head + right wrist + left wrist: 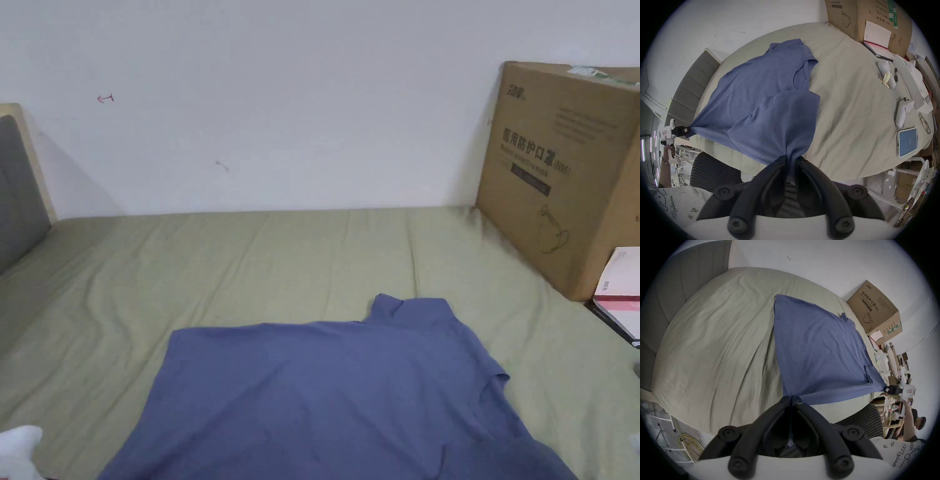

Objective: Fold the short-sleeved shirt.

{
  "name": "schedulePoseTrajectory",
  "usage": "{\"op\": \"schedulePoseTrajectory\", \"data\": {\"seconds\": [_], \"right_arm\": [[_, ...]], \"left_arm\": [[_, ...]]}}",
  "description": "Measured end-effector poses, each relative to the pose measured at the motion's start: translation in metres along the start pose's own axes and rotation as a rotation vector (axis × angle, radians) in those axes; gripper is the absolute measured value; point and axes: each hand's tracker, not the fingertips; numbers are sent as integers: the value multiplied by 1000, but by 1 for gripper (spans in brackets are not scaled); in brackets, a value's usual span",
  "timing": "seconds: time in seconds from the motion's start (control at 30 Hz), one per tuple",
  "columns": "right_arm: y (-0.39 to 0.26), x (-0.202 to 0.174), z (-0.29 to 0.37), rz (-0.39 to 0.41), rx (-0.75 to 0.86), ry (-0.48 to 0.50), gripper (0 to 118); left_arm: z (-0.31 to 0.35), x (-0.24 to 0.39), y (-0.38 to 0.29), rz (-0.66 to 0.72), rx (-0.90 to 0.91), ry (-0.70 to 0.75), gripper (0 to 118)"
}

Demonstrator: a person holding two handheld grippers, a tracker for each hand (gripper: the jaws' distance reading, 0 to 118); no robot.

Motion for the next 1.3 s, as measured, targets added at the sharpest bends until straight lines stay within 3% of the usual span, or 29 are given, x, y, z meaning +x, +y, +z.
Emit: {"op": "schedulePoseTrajectory", "data": {"seconds": [0.23,0.33,0.57,0.73,0.8,0.83,0.87,0.9,0.93,0.97,1.0,1.03,1.13,1.2,1.3], "right_arm": [[45,8,3,-92,35,65,10],[79,11,-5,-139,82,82,10],[163,41,-50,-407,183,173,10],[207,54,-94,-438,174,155,10],[216,54,-110,-437,171,119,10],[218,53,-117,-432,167,82,11],[218,53,-123,-429,167,64,13],[216,51,-128,-428,181,44,21],[213,49,-131,-420,208,17,39],[210,46,-131,-401,236,-8,70],[208,42,-133,-386,258,-41,110],[205,40,-133,-374,262,-51,117],[195,37,-124,-375,282,-29,117],[187,31,-115,-364,286,-19,117],[170,6,-103,-285,310,-11,117]], "left_arm": [[-7,2,35,48,14,-26,1],[-20,-3,59,177,87,-47,1],[-70,-3,128,258,146,-72,1],[-115,-13,169,310,115,-68,3],[-130,-14,177,319,107,-60,12],[-136,-15,178,320,105,-63,24],[-140,-15,179,321,105,-59,42],[-144,-16,180,323,106,-58,87],[-147,-16,178,334,104,-63,109],[-150,-17,176,347,94,-71,112],[-149,-16,173,358,105,-73,110],[-147,-16,170,371,120,-77,110],[-145,-18,156,432,111,-131,110],[-138,-13,144,413,150,-181,110],[-114,5,129,330,208,-198,110]]}}
